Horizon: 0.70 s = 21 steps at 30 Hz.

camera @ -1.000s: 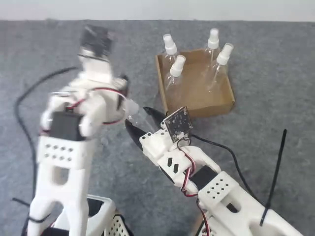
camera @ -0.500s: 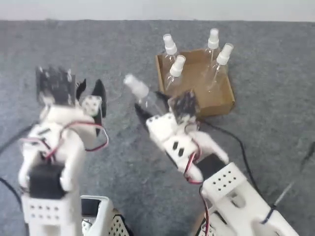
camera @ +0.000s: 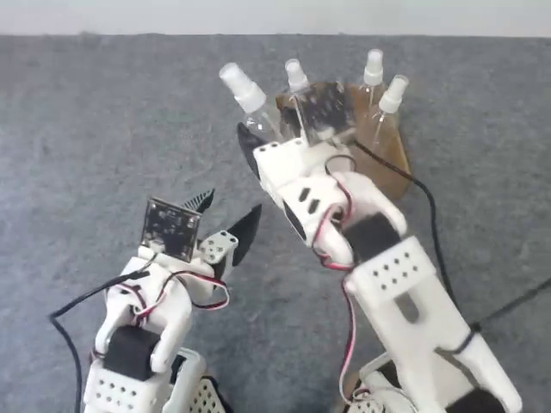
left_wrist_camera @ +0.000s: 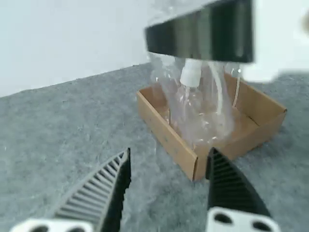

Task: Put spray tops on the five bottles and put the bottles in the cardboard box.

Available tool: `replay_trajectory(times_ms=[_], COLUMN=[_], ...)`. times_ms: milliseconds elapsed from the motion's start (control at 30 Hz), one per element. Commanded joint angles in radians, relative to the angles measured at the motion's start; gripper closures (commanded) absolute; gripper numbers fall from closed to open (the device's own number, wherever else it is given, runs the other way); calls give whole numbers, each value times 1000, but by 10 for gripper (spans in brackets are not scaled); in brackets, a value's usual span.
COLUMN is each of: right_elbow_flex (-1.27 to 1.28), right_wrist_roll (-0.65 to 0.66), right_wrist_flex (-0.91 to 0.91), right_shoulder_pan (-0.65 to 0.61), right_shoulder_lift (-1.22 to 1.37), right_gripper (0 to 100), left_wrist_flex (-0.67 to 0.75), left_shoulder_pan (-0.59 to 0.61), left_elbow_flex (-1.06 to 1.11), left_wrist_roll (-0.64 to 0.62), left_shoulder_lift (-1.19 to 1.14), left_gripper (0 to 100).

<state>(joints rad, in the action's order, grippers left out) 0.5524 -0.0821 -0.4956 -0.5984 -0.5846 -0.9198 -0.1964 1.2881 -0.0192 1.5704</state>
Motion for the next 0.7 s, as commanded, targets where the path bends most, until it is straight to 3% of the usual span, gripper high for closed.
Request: replay_trajectory(times_ms=[0,200,667], right_elbow_flex=[-163,-219,-158], right_wrist_roll=[11,11,20], right_wrist_flex=[-124,-289,-415], right_shoulder_pan=[-74,-128,-93], right_shoulder_lift=[33,33,-156], right_gripper=[992,992,992], left_wrist_flex=[84,104,104], left_shoulder_pan=[-11,-11,-11], left_elbow_flex=[19,21,24], left_wrist_roll=[2,2,3], left_shoulder_lift=[-8,-63,-74], left_gripper=[747,747,754])
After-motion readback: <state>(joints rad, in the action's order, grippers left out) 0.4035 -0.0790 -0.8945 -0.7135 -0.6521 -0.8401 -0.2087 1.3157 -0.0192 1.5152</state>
